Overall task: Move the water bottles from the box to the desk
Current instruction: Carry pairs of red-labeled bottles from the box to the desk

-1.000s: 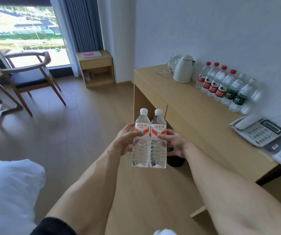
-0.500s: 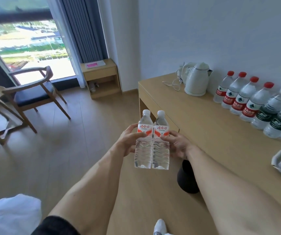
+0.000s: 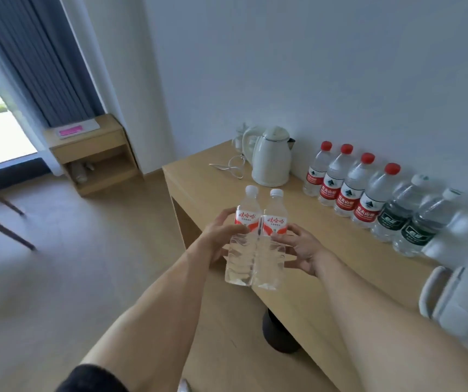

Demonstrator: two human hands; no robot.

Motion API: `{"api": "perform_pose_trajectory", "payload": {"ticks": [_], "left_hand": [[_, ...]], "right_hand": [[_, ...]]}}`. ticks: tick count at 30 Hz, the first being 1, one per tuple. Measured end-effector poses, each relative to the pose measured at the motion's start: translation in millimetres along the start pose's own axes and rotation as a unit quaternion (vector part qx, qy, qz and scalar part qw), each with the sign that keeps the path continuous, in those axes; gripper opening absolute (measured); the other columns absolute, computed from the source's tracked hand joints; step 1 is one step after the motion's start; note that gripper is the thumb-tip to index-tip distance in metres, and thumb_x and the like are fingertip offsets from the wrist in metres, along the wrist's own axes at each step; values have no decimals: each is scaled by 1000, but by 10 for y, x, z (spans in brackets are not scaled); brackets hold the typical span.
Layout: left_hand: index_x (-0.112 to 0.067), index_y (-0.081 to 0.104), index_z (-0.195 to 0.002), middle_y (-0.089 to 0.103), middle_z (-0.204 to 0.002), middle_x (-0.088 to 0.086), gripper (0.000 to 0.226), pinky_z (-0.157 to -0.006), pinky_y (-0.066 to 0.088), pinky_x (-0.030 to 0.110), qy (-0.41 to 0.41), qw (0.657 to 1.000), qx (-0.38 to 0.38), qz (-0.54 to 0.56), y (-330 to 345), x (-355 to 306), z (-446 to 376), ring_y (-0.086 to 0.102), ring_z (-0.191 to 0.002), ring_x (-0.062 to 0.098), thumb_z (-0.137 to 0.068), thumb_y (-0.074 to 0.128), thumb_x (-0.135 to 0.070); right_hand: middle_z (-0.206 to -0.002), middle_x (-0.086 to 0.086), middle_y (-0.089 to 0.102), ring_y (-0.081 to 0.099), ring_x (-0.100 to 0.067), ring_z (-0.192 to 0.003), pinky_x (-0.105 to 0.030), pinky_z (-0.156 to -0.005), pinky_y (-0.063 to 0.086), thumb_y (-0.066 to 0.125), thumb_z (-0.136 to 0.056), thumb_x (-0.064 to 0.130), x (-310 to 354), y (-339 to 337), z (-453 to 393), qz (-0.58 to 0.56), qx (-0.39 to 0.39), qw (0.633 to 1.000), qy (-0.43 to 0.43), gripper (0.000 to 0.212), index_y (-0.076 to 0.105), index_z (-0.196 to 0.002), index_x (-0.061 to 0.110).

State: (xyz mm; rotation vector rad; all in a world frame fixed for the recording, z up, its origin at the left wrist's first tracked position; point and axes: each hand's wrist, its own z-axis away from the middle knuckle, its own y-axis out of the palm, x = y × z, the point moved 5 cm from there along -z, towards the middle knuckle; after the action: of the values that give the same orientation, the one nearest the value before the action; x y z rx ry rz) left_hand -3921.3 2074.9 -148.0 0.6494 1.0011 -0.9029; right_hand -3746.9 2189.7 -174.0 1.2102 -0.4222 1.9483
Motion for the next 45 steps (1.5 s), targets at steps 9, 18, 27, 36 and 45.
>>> {"api": "perform_pose_trajectory", "payload": {"ticks": [9, 18, 27, 36, 45], "left_hand": [[-36, 48, -138, 66, -117, 25, 71, -78, 45, 50, 20, 978, 195, -66, 936, -421, -1241, 64, -97, 34, -84, 71, 3], [-28, 66, -116, 71, -118, 10, 63, -103, 49, 56, 36, 934, 339, -105, 1188, -860, -2256, 67, -113, 33, -59, 85, -7], [-29, 62, -113, 72, -109, -4, 65, -64, 53, 19, 50, 897, 411, -156, 1229, -1033, -2703, 69, -99, 11, -65, 82, 10], [-12, 54, -124, 67, -118, 11, 69, -94, 55, 49, 95, 893, 385, -212, 1140, -1092, -2898, 64, -112, 26, -66, 74, 21], [-21, 51, -126, 66, -115, -7, 72, -84, 54, 25, 145, 878, 361, -280, 1201, -1102, -2889, 63, -107, 7, -67, 81, 9]], "right_hand": [[-110, -6, 73, 71, -28, -99, -47, -73, 58, 86, -72, 9, 380, -919, -232, -65, -176, 981, -51, 59, 60, -122, 25], [-117, -4, 66, 66, -22, -107, -46, -89, 56, 85, -67, -6, 707, -1062, -668, -95, -322, 939, -76, 61, 58, -110, 28], [-114, -2, 66, 64, -19, -108, -44, -90, 56, 84, -61, -16, 768, -1011, -982, -59, -407, 906, -94, 73, 53, -113, 25], [-113, 5, 64, 62, -8, -103, -35, -91, 53, 82, -62, -15, 865, -1044, -1220, 7, -417, 902, -111, 74, 51, -107, 35], [-121, 8, 63, 60, -8, -116, -36, -100, 49, 87, -63, -6, 793, -1081, -1227, 47, -397, 910, -113, 74, 50, -113, 35]]}}
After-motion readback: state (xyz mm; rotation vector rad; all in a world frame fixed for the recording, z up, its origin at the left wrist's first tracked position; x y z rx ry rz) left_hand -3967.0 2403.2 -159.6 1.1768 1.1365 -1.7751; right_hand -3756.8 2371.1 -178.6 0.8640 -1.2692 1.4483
